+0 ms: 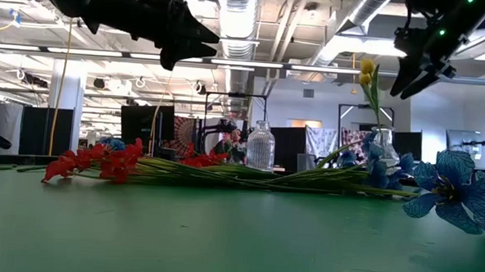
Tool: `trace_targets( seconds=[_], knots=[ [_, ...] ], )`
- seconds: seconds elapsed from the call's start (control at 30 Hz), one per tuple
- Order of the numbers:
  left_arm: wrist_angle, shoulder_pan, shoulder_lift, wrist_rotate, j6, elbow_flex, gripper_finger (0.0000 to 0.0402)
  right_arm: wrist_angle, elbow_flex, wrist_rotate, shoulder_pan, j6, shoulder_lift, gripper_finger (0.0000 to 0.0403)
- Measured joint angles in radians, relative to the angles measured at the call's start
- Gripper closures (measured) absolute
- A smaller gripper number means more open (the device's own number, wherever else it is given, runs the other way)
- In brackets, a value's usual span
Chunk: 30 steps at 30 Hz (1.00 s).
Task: Sort flowers into vase by color
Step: Put the yellow flower into the right white transparent vase
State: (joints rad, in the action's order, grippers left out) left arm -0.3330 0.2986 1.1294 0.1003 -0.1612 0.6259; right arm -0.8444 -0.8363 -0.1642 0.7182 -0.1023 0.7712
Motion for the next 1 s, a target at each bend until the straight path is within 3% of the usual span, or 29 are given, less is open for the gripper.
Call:
trace_targets(
  seconds=[0.23, 0.63, 0.83, 1.0],
  knots=[
    [0.214, -0.114, 0.000, -0.001, 0.001, 0.086, 0.0235, -0.038, -0.008, 0.062, -0.164, -0.091, 0.000, 0.0158],
    [0.470, -0.477, 0.000, -0.006, -0.090, 0.177, 0.0235, 0.058, -0.008, 0.054, -0.540, -0.247, 0.002, 0.0159],
    [0.691, -0.611, 0.000, -0.111, -0.414, 0.178, 0.0235, 0.188, -0.008, -0.033, -0.725, -0.313, 0.048, 0.0159],
    [0.874, -0.687, 0.000, -0.090, -0.674, 0.178, 0.0235, 0.296, -0.008, -0.110, -0.840, -0.316, 0.145, 0.0159]
  ],
)
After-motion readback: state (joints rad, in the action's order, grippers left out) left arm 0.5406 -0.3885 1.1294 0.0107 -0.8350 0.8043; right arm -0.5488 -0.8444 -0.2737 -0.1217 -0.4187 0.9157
